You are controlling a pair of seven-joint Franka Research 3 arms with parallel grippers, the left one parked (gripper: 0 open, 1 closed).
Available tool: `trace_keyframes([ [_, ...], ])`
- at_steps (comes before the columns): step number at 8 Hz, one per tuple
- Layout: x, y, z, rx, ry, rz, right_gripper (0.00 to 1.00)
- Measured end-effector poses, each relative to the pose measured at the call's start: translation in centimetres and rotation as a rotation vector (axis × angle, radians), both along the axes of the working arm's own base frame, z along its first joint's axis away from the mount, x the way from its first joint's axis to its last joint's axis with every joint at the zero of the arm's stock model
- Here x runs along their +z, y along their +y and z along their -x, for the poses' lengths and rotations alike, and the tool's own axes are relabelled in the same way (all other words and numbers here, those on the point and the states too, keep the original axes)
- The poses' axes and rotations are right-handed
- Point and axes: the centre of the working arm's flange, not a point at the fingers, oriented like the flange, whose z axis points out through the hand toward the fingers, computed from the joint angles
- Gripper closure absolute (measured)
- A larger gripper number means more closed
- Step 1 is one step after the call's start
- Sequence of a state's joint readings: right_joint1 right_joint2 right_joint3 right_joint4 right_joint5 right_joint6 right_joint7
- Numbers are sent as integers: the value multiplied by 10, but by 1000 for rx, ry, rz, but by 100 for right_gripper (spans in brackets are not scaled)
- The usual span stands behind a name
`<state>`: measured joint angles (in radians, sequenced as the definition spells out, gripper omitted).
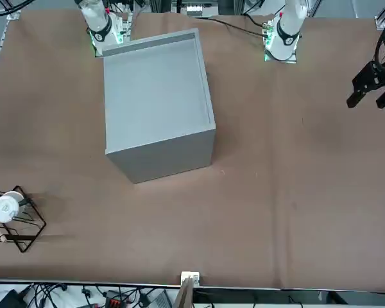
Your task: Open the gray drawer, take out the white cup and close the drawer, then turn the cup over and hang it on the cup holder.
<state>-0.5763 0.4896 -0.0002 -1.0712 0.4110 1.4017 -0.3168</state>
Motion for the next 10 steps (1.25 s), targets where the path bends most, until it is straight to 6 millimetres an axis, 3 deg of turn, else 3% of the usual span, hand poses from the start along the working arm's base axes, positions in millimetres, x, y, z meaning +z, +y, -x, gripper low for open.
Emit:
trace_keyframes([
  [1,25,32,-5,68,5,98,0],
  [3,71,114,-12,194,7,240,0],
  [6,85,200,-3,298,32,282,0],
  [9,97,292,14,270,72,338,0],
  [10,100,310,26,268,78,356,0],
])
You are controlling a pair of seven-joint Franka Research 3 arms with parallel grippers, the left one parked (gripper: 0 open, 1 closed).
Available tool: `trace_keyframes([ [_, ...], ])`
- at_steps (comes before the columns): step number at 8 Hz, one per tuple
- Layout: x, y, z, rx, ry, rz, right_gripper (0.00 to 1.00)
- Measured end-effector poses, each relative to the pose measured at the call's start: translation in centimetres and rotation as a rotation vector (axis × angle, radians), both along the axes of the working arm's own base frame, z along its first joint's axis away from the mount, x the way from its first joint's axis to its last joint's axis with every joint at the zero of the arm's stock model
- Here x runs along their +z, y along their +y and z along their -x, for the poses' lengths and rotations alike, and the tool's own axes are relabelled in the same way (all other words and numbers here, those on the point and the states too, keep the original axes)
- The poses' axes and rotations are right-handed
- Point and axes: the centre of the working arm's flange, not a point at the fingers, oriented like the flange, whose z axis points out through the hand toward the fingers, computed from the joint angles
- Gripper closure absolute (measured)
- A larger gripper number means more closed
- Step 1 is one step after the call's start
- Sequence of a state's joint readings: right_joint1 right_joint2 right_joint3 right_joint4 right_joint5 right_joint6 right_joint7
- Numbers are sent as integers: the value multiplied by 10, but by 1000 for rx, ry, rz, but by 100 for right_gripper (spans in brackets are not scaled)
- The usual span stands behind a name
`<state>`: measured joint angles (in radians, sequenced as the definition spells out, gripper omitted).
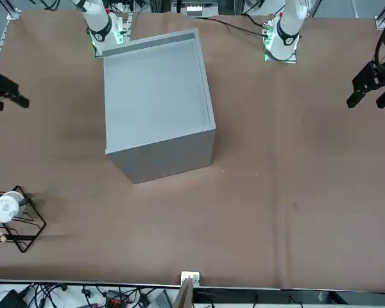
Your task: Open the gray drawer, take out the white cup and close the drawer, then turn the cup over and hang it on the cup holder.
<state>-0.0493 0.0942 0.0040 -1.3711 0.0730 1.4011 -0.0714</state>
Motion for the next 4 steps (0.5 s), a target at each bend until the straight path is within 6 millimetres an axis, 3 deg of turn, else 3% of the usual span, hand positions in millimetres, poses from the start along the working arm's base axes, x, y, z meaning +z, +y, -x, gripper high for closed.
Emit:
trace_keyframes([
  [4,-5,8,40,-1,-13,11,0],
])
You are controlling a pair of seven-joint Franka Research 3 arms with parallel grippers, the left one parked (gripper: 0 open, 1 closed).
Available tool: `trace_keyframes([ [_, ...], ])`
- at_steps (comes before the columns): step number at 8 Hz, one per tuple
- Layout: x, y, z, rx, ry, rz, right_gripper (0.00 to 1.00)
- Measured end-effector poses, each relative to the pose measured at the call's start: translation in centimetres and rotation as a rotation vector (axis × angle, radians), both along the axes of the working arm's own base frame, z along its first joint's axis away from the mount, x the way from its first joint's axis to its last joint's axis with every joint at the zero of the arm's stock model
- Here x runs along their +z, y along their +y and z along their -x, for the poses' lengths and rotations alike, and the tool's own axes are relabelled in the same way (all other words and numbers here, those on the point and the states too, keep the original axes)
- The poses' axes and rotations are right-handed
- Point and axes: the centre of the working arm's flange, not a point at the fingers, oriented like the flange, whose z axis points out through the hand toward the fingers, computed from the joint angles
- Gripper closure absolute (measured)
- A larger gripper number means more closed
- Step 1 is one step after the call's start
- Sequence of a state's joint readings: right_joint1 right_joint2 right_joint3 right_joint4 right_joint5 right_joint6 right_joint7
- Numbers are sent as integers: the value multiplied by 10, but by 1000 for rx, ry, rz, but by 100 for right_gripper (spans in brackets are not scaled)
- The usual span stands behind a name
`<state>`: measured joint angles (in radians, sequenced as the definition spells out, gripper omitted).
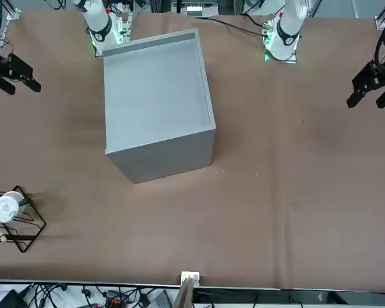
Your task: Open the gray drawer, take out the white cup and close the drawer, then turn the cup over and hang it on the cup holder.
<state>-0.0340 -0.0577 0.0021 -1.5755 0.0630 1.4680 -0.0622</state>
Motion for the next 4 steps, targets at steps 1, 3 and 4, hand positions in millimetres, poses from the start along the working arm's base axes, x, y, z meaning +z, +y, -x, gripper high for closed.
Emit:
trace_keyframes([
  [1,0,0,3,1,2,0,0],
  [3,0,0,3,1,2,0,0],
  [4,0,1,3,2,2,2,0],
])
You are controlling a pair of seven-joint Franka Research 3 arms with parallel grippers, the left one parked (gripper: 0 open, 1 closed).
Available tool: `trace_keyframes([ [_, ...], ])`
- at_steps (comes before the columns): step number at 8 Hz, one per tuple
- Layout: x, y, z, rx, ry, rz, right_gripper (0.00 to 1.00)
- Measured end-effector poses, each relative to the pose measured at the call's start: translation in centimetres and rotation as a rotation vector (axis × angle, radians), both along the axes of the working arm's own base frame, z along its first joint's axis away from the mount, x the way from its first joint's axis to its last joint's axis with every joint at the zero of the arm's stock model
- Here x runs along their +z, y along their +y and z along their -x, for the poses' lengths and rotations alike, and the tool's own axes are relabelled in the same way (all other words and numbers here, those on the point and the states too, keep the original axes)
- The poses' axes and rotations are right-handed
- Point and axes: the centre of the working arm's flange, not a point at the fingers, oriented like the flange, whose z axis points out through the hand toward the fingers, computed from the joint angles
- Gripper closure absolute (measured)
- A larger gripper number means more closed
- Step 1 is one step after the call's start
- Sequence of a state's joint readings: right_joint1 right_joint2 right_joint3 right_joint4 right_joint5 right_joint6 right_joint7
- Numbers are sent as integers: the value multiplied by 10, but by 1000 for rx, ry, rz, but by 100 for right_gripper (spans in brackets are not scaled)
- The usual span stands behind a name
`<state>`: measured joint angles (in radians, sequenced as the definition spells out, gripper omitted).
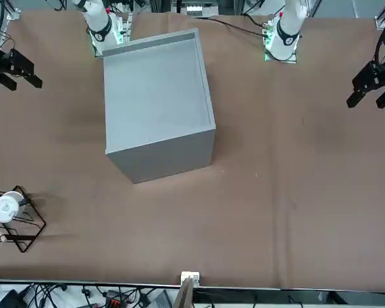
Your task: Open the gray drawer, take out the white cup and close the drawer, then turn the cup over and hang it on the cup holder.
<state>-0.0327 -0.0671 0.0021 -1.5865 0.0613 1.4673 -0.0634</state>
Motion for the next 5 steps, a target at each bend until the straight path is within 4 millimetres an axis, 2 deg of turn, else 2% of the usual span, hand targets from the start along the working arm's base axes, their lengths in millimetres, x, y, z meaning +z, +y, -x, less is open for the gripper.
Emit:
trace_keyframes([
  [5,-6,23,0,50,10,36,0],
])
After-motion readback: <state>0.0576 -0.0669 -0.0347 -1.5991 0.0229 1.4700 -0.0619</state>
